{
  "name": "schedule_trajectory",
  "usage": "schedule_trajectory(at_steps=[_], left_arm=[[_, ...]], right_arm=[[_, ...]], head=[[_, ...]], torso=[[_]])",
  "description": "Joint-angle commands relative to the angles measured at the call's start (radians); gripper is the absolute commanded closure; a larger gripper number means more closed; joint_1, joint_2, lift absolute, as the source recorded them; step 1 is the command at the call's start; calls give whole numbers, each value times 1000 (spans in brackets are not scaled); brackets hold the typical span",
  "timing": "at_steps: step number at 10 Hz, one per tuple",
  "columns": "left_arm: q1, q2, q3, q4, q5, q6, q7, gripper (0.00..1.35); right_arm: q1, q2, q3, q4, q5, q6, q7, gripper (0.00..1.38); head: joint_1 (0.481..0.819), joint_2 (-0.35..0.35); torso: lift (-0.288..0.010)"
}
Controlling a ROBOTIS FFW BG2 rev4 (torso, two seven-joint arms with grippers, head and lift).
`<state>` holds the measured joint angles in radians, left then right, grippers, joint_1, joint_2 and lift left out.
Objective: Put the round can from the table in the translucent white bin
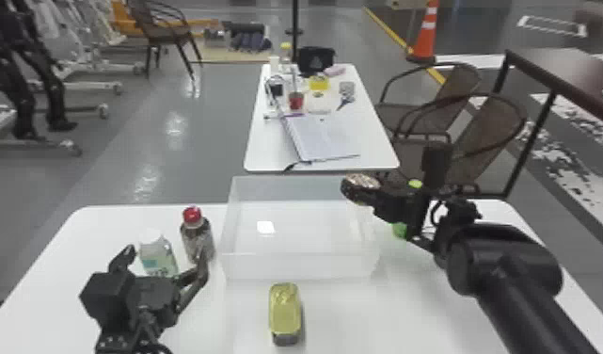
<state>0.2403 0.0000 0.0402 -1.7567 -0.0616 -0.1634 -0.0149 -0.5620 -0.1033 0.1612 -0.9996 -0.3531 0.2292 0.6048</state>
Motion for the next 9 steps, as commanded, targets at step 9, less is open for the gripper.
schedule_trajectory(at_steps=[9], left_arm=[[-10, -3, 3, 13, 14, -10, -13, 101]], right_arm=[[-58, 19, 161, 233, -72, -45, 7, 826]], head=[[549, 0]], torso=[[-100]])
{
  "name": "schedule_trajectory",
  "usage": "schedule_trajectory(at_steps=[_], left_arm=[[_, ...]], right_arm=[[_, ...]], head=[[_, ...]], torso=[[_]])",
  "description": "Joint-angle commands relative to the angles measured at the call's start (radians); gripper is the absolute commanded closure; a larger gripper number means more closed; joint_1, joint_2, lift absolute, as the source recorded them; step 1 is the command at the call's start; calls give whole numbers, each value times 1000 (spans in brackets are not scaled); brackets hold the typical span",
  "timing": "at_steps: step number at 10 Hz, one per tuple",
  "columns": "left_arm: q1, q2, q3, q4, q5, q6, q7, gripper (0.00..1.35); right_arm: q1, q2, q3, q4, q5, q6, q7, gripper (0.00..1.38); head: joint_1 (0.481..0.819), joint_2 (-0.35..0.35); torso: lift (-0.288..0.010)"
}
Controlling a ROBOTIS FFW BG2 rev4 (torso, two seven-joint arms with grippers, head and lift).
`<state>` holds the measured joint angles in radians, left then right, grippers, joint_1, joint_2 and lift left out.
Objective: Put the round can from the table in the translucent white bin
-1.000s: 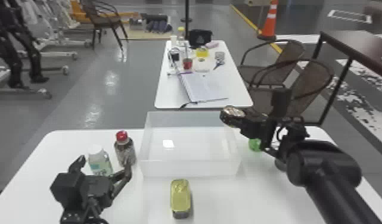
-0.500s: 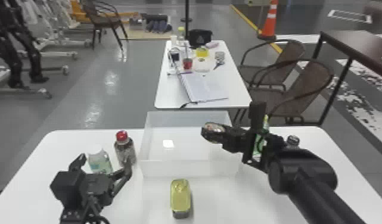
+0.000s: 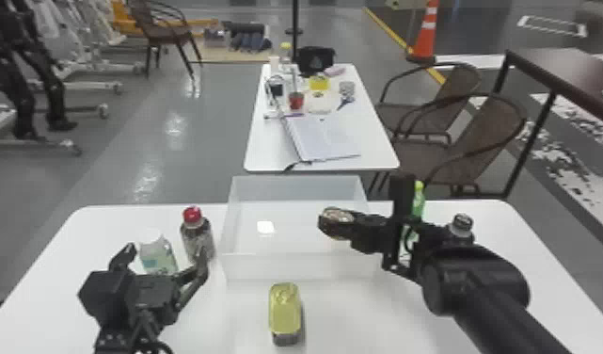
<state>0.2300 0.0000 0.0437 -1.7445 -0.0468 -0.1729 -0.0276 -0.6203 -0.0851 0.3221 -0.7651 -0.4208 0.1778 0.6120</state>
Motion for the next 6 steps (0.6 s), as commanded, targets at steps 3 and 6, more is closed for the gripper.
schedule_trajectory(at_steps=[3, 6], left_arm=[[2, -3, 1, 0, -4, -3, -3, 101], [3, -3, 1, 0, -7, -3, -3, 99]], right_arm=[[7, -1, -2, -22, -10, 15, -11, 522], [13, -2, -3, -31, -9, -4, -21, 509]], head=[[549, 0], [549, 0]], torso=[[-100], [-100]])
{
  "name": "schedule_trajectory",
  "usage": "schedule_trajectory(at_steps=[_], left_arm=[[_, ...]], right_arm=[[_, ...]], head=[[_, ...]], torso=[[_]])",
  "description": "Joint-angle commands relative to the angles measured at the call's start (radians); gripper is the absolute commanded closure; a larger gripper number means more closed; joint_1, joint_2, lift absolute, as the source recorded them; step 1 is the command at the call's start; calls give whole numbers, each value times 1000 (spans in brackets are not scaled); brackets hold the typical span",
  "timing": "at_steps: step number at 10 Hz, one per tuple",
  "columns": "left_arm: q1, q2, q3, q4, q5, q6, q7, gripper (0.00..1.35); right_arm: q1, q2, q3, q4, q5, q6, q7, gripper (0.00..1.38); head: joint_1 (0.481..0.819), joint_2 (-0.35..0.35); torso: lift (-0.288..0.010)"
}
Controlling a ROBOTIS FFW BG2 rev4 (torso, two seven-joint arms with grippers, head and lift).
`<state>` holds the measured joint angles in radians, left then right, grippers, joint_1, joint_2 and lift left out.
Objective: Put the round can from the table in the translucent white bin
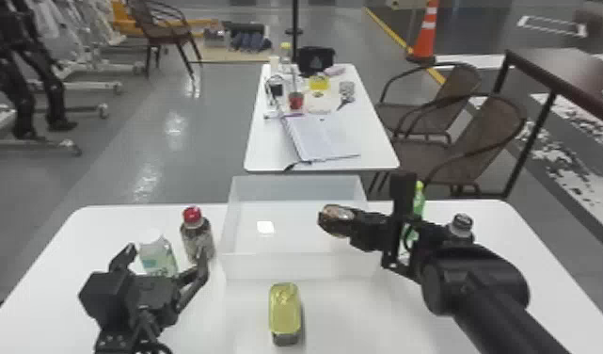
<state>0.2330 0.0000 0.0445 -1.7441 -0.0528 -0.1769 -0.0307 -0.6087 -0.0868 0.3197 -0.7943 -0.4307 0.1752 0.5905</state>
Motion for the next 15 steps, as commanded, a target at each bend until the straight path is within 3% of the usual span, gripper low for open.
schedule_trajectory(at_steps=[1, 3, 5, 7, 8, 11, 15], left_arm=[[2, -3, 0, 0, -1, 0, 0, 99], [2, -3, 0, 0, -1, 0, 0, 99], [2, -3, 0, 0, -1, 2, 0, 99], [3, -3, 0, 0, -1, 0, 0, 99], [5, -3, 0, -2, -2, 0, 0, 99], [6, -3, -2, -3, -4, 0, 0, 98], [12, -3, 3, -3, -4, -12, 0, 99]], right_arm=[[4, -1, -2, -11, 10, -2, -5, 493], [6, -1, -2, -13, 9, 1, -9, 321], [6, -2, -4, -14, 9, 4, -17, 44], [12, -4, -5, -28, -5, 4, -17, 39], [33, -8, -31, -95, -8, -2, -21, 75], [208, -13, -172, -505, 61, 14, -155, 102], [501, -13, -238, -770, 115, -40, -207, 102]], head=[[549, 0], [549, 0], [549, 0], [549, 0], [549, 0], [549, 0], [549, 0]], torso=[[-100], [-100], [-100], [-100], [-100], [-100], [-100]])
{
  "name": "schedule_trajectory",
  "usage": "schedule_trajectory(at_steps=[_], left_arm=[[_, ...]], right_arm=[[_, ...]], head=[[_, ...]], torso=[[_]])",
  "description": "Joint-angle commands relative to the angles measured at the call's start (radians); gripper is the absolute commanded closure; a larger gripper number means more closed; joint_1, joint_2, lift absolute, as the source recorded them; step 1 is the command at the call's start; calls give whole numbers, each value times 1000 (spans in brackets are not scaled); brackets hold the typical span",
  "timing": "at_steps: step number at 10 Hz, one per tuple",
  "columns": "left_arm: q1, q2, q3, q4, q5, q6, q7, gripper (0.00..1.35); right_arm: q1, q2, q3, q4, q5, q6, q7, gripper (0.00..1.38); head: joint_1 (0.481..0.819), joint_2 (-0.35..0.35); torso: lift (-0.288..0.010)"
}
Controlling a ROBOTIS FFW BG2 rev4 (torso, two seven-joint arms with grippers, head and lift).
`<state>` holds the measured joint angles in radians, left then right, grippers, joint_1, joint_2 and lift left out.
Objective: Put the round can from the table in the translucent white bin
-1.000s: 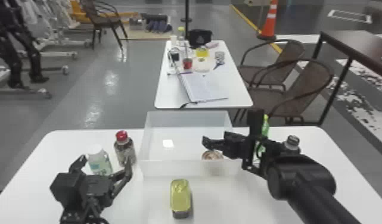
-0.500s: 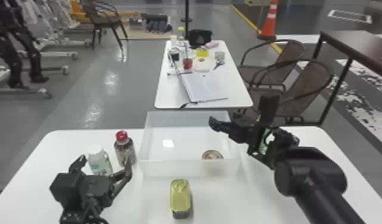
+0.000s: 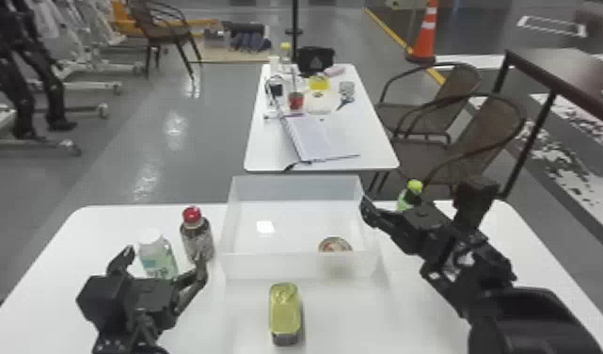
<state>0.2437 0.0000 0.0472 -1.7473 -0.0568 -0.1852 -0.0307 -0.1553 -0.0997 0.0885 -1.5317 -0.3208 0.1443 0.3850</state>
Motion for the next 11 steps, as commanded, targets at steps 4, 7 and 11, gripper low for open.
schedule_trajectory(at_steps=[4, 7, 11], left_arm=[[9, -3, 5, -1, 2, -5, 2, 101], [13, -3, 2, -1, -5, -8, 2, 101], [11, -3, -4, -1, -15, -11, 2, 101]], right_arm=[[293, 1, -24, -185, -4, -104, -121, 102], [418, 8, -32, -292, 123, -101, -233, 102], [444, 26, -32, -272, 118, -149, -318, 104]], head=[[549, 0], [549, 0], [549, 0]], torso=[[-100], [-100], [-100]])
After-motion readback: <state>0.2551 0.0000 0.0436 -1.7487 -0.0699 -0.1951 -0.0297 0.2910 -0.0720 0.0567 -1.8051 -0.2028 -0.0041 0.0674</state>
